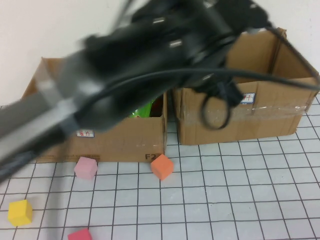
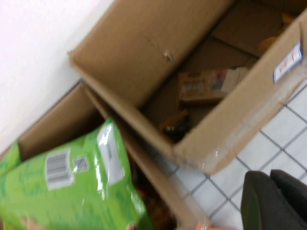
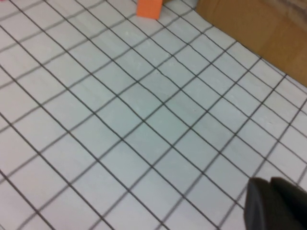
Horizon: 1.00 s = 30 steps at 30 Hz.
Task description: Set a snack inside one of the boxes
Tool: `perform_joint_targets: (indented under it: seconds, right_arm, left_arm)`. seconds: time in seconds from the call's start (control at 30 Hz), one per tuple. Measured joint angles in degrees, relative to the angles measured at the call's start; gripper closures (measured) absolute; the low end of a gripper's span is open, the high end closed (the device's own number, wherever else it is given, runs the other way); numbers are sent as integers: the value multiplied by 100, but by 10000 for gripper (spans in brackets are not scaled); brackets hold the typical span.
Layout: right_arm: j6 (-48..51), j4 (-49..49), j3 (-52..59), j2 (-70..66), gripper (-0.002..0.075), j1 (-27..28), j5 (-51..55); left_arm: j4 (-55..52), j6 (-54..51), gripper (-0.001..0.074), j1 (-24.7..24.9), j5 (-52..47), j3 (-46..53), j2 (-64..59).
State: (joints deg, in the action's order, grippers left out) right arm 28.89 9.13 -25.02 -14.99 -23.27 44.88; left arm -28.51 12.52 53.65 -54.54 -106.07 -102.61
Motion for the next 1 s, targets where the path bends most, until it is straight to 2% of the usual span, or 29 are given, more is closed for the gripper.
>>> perform_joint_targets:
  seconds: [0.33, 0.5, 0.7, 1.0]
  right_arm:
    - [-25, 225, 155, 348, 724, 3, -121]
    - [-25, 225, 155, 348, 724, 3, -121]
    - [-25, 230, 155, 348, 724, 3, -126]
    - [-25, 230, 155, 348, 724, 3, -126]
  left_arm:
    - [-440, 959, 736, 0, 1395, 3381, 2595]
    - [-492, 1256, 736, 0, 1843, 4591, 3711]
    - [-503, 1283, 736, 0, 1756, 5136, 4477]
    - [-369, 1304, 736, 0, 1552, 5170, 4577]
